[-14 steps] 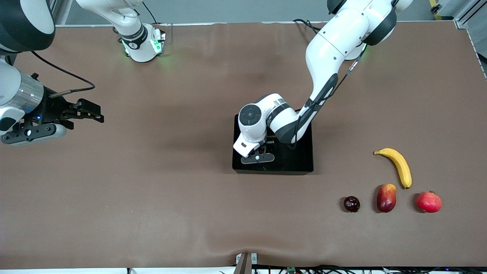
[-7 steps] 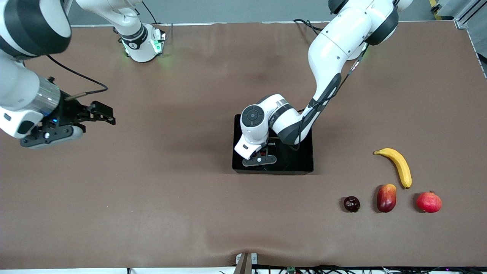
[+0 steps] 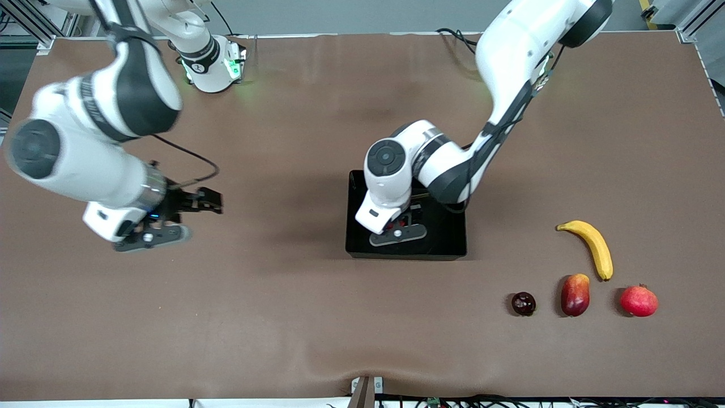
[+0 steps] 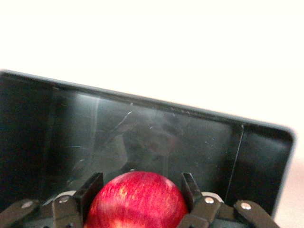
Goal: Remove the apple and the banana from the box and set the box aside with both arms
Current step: 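Place the apple by the banana while the right gripper grips the tray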
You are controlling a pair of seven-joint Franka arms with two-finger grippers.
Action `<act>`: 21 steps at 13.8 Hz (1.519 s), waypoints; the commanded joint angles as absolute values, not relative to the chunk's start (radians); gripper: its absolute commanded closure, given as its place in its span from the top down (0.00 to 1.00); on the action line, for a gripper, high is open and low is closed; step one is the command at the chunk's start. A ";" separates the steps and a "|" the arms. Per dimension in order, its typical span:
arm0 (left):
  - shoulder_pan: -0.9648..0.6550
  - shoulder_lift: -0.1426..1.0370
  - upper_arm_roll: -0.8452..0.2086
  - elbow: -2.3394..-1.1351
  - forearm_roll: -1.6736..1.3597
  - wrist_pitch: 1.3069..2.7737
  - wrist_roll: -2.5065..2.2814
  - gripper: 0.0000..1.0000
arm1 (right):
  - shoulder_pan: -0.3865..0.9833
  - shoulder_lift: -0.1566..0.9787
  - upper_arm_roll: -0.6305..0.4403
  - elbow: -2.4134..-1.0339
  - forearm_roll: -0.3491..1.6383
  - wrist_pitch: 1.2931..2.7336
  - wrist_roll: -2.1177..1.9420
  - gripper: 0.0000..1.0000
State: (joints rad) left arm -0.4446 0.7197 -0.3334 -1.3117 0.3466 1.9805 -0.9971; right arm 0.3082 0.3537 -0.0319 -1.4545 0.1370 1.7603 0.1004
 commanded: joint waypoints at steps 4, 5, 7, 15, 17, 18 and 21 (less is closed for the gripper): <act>-0.231 0.494 -0.337 -1.348 0.201 1.777 -0.682 0.06 | 0.471 0.435 -0.041 -1.442 0.126 1.862 0.322 1.00; -0.188 0.477 -0.337 -1.351 0.193 1.743 -0.622 0.06 | 0.501 0.454 -0.041 -1.442 0.124 1.888 0.356 1.00; -0.099 0.450 -0.337 -1.380 0.192 1.701 -0.499 0.06 | 0.560 0.492 -0.041 -1.442 0.109 1.945 0.422 1.00; 0.192 0.426 -0.336 -1.756 0.210 2.069 -0.368 0.05 | 0.733 0.652 -0.043 -1.434 0.015 2.103 0.587 1.00; 0.212 0.440 -0.336 -1.836 0.210 2.205 -0.370 0.06 | 0.742 0.672 -0.043 -1.440 0.014 2.131 0.627 1.00; 0.212 0.452 -0.336 -1.854 0.210 2.253 -0.370 0.07 | 0.742 0.675 -0.043 -1.443 0.014 2.129 0.627 1.00; 0.224 0.530 -0.333 -1.864 0.212 2.374 -0.368 0.15 | 0.747 0.715 -0.041 -1.445 0.020 2.125 0.630 1.00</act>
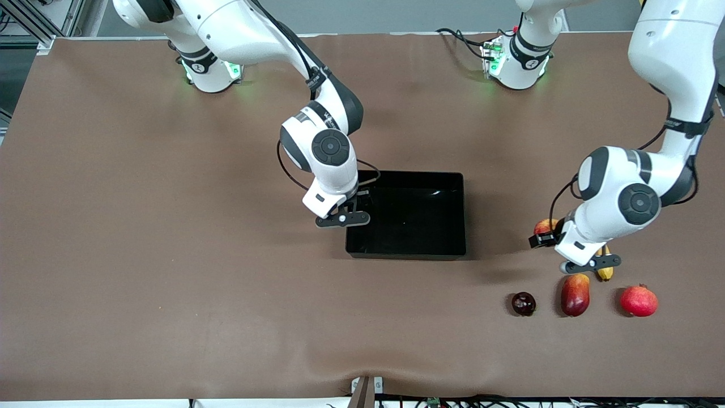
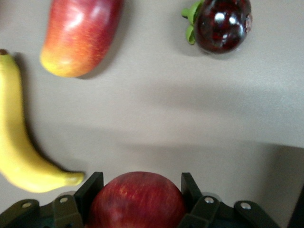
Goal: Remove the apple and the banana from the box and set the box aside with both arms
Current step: 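Place the apple by the banana while the right gripper grips the tray, then drag the black tray with the right gripper while the left arm retracts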
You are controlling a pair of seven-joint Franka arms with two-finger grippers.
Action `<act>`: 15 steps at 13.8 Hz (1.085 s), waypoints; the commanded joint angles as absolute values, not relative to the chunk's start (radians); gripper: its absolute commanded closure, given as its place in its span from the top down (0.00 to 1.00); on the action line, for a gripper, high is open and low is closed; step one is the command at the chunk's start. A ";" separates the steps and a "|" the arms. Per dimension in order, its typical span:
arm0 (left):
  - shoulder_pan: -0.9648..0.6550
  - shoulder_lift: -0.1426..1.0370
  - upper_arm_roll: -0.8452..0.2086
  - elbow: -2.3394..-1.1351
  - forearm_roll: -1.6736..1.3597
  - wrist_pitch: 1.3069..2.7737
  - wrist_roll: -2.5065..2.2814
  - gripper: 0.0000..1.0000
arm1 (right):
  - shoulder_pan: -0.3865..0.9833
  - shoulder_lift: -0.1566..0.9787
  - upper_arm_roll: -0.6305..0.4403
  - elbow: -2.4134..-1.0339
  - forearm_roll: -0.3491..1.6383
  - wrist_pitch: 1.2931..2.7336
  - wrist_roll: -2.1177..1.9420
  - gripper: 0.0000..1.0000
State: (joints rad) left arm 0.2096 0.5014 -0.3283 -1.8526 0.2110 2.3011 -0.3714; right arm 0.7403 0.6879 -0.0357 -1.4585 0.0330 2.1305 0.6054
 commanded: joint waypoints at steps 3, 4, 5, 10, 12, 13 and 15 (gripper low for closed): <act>0.221 0.578 -0.325 -1.897 0.244 2.488 -0.370 0.16 | 0.762 0.747 -0.041 -1.445 0.031 2.128 0.652 1.00; 0.225 0.595 -0.324 -1.902 0.300 2.508 -0.374 0.15 | 0.765 0.753 -0.040 -1.445 0.031 2.131 0.681 1.00; 0.238 0.603 -0.322 -1.908 0.340 2.513 -0.380 0.15 | 0.770 0.753 -0.041 -1.443 0.031 2.132 0.687 0.93; 0.273 0.637 -0.325 -1.924 0.385 2.559 -0.387 0.73 | 0.793 0.761 -0.040 -1.443 0.031 2.140 0.687 0.00; 0.267 0.626 -0.330 -1.919 0.385 2.553 -0.390 1.00 | 0.793 0.761 -0.041 -1.443 0.032 2.141 0.687 0.00; 0.265 0.606 -0.334 -1.919 0.385 2.548 -0.388 1.00 | 0.795 0.761 -0.041 -1.442 0.031 2.141 0.687 0.00; 0.261 0.545 -0.354 -1.908 0.384 2.452 -0.385 1.00 | 0.795 0.758 -0.041 -1.439 0.026 2.155 0.686 0.00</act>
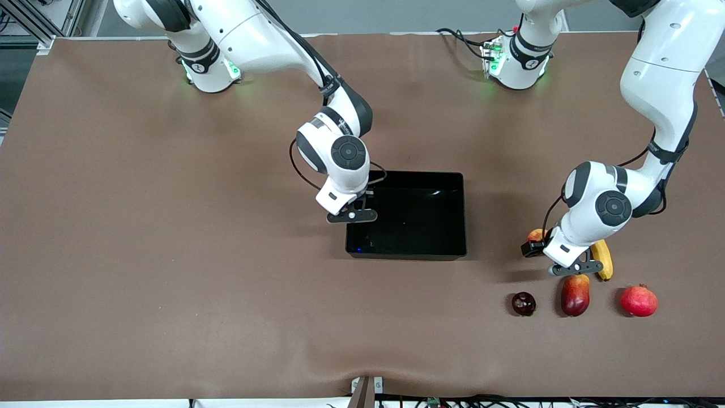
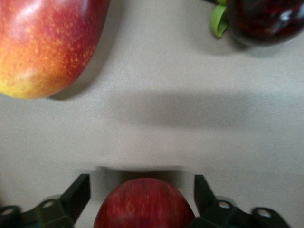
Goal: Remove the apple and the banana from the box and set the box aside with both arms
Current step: 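Drag the black tray with the right gripper while the left arm retracts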
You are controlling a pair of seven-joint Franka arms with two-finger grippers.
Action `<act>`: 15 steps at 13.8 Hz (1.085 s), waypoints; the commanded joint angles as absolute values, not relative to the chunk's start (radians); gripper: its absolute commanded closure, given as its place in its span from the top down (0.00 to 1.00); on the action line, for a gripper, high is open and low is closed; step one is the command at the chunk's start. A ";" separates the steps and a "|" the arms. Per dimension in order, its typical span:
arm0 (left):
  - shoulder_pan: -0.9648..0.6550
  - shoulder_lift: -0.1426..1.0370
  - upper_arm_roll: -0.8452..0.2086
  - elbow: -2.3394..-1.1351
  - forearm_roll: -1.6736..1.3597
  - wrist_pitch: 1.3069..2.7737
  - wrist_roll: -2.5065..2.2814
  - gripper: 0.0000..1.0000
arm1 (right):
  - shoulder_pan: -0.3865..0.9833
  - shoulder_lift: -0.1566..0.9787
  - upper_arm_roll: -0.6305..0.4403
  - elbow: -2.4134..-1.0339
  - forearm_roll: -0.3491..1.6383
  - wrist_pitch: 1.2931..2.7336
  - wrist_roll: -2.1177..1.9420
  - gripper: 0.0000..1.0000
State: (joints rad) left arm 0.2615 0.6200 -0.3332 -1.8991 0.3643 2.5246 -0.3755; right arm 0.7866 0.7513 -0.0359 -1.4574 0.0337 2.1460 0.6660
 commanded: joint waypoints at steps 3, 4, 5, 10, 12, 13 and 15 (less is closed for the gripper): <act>0.270 0.445 -0.411 -1.806 0.371 2.210 -0.377 1.00 | 0.789 0.744 -0.041 -1.437 0.026 2.171 0.674 0.00; 0.270 0.425 -0.419 -1.748 0.371 2.116 -0.374 1.00 | 0.781 0.727 -0.041 -1.434 0.023 2.169 0.667 0.00; 0.270 0.407 -0.420 -1.683 0.371 2.036 -0.373 1.00 | 0.778 0.706 -0.041 -1.434 0.023 2.157 0.667 0.00; 0.275 0.309 -0.428 -1.426 0.258 1.637 -0.310 1.00 | 0.740 0.594 -0.046 -1.437 0.026 2.108 0.678 0.00; 0.290 0.250 -0.422 -1.396 0.186 1.569 -0.281 1.00 | 0.707 0.548 -0.045 -1.439 0.031 2.085 0.675 0.00; 0.294 0.218 -0.422 -1.397 0.170 1.560 -0.282 1.00 | 0.683 0.523 -0.044 -1.440 0.032 2.060 0.675 0.00; 0.298 0.172 -0.422 -1.396 0.144 1.501 -0.278 1.00 | 0.629 0.471 -0.044 -1.443 0.032 1.985 0.672 0.00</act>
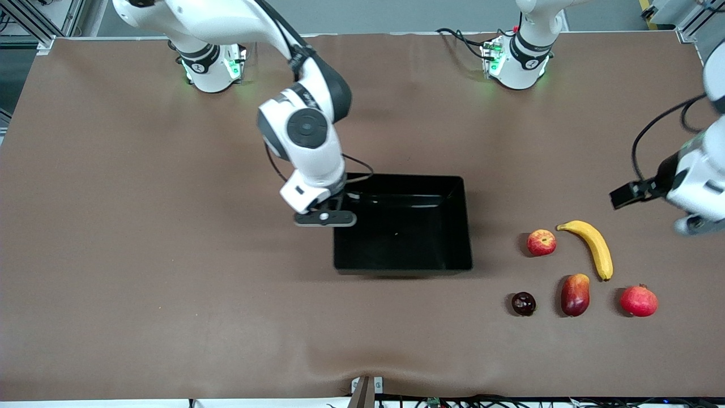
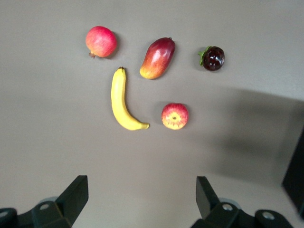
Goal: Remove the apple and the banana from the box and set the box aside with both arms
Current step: 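Drag the black tray with the right gripper while the left arm retracts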
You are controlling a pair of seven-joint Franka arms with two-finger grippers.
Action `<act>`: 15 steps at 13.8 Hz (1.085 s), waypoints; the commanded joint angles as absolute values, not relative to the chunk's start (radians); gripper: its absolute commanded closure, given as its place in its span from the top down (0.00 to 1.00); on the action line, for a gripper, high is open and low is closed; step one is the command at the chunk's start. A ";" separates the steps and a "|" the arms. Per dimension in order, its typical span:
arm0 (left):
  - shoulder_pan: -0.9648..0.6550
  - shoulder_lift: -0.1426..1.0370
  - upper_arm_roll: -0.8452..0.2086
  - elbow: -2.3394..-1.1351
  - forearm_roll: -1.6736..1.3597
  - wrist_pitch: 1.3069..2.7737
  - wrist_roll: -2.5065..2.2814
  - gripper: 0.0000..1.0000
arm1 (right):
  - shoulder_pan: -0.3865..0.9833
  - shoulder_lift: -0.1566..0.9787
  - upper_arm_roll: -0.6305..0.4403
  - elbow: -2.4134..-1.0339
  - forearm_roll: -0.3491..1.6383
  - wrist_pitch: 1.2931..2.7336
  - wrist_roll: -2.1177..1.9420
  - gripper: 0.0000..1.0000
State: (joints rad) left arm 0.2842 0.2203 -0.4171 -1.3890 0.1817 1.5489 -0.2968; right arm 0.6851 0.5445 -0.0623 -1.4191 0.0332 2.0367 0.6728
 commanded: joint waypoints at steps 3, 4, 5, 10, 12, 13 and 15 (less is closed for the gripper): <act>0.305 0.112 -0.417 -1.401 0.124 1.439 -0.223 1.00 | 0.531 0.405 -0.041 -1.445 0.035 1.872 0.631 0.00; 0.305 0.101 -0.411 -1.404 0.109 1.425 -0.184 1.00 | 0.484 0.393 -0.041 -1.445 0.040 1.833 0.561 0.00; 0.279 0.083 -0.361 -1.416 0.097 1.421 -0.155 1.00 | 0.433 0.379 -0.043 -1.443 0.051 1.800 0.475 0.00; -0.051 0.032 -0.019 -1.466 0.046 1.427 -0.129 1.00 | 0.100 0.348 -0.043 -1.440 0.127 1.710 0.088 0.00; -0.071 0.006 0.003 -1.500 0.026 1.437 -0.129 1.00 | -0.018 0.354 -0.044 -1.442 0.140 1.695 -0.027 0.00; -0.071 0.012 0.003 -1.497 0.014 1.442 -0.129 1.00 | -0.069 0.359 -0.044 -1.442 0.140 1.695 -0.075 0.00; -0.077 0.038 0.003 -1.499 -0.008 1.466 -0.130 1.00 | -0.148 0.377 -0.044 -1.442 0.140 1.695 -0.136 0.00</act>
